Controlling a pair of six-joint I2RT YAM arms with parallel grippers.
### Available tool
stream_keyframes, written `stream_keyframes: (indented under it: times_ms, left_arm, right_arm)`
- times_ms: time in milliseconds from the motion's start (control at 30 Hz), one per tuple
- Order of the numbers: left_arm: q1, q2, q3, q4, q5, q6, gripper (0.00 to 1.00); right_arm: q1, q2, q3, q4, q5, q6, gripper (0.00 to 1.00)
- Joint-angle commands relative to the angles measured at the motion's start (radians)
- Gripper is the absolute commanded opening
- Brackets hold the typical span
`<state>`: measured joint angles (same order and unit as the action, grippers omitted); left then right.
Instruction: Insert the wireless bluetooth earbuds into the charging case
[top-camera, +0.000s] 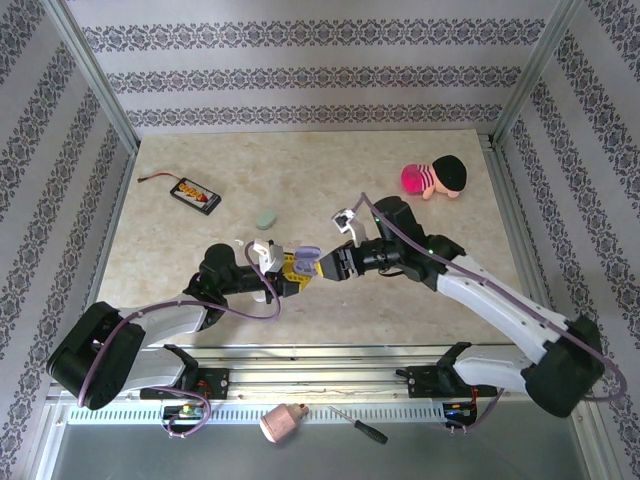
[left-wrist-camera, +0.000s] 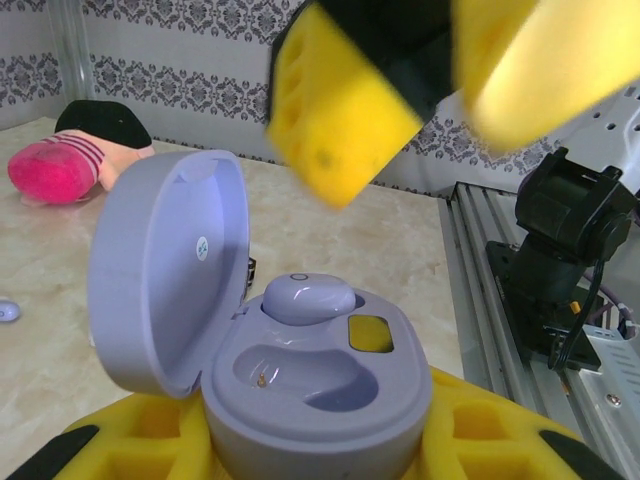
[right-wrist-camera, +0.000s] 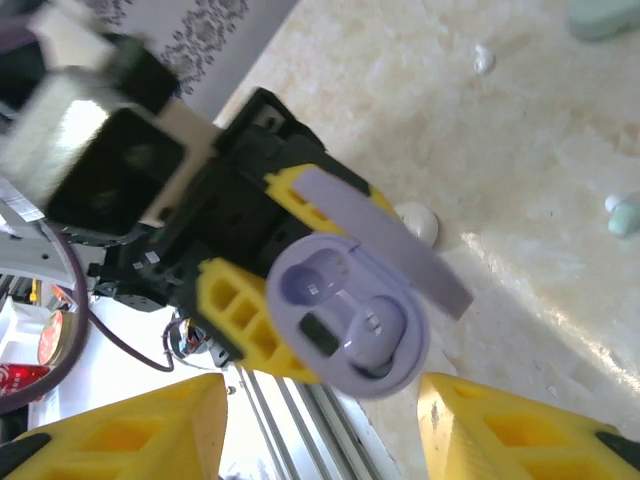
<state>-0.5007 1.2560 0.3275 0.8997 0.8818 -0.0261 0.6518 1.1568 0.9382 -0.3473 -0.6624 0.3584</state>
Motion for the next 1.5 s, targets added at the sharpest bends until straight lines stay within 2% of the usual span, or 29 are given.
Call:
stream_keyframes:
  times_ms: [0, 100, 233, 367, 533, 633, 800, 1033, 1200, 1467]
  left_arm:
    - [0.026, -0.011, -0.007, 0.031, 0.003, 0.022, 0.14]
    - [0.036, -0.026, -0.015, 0.024, 0.0, 0.026, 0.14]
    - [0.039, -0.038, -0.013, 0.009, 0.007, 0.026, 0.14]
    - [0.039, -0.044, -0.013, 0.007, 0.013, 0.019, 0.14]
    - [0.039, -0.039, -0.007, 0.007, 0.013, 0.006, 0.14]
    - [0.039, -0.048, 0.0, 0.0, 0.016, -0.001, 0.14]
    - [0.039, -0.061, -0.019, 0.001, 0.003, 0.009, 0.14]
    - [0.039, -0.046, 0.023, -0.011, 0.009, 0.009, 0.14]
    - [0.039, -0.043, 0.038, -0.019, -0.005, 0.019, 0.14]
    - [0.039, -0.043, 0.034, 0.023, -0.016, -0.033, 0.14]
  right_arm:
    - [-0.041, -0.09, -0.029, 0.014, 0.019, -0.038, 0.54]
    - [-0.115, -0.15, -0.063, 0.04, 0.038, -0.015, 0.54]
    - [-0.252, -0.143, -0.107, 0.117, 0.122, 0.126, 0.53]
    - [-0.31, -0.003, -0.049, 0.033, 0.256, 0.123, 0.53]
    - [-0.308, 0.23, 0.067, -0.042, 0.466, 0.052, 0.5]
    - [-0.307, 0.358, 0.131, -0.026, 0.518, 0.022, 0.5]
    - [-0.315, 0.59, 0.3, -0.022, 0.488, -0.019, 0.52]
    - [-0.324, 0.823, 0.521, -0.04, 0.41, -0.086, 0.56]
    - [-0.346, 0.942, 0.636, -0.074, 0.311, -0.12, 0.58]
    - [-0.371, 1.035, 0.737, -0.115, 0.246, -0.18, 0.62]
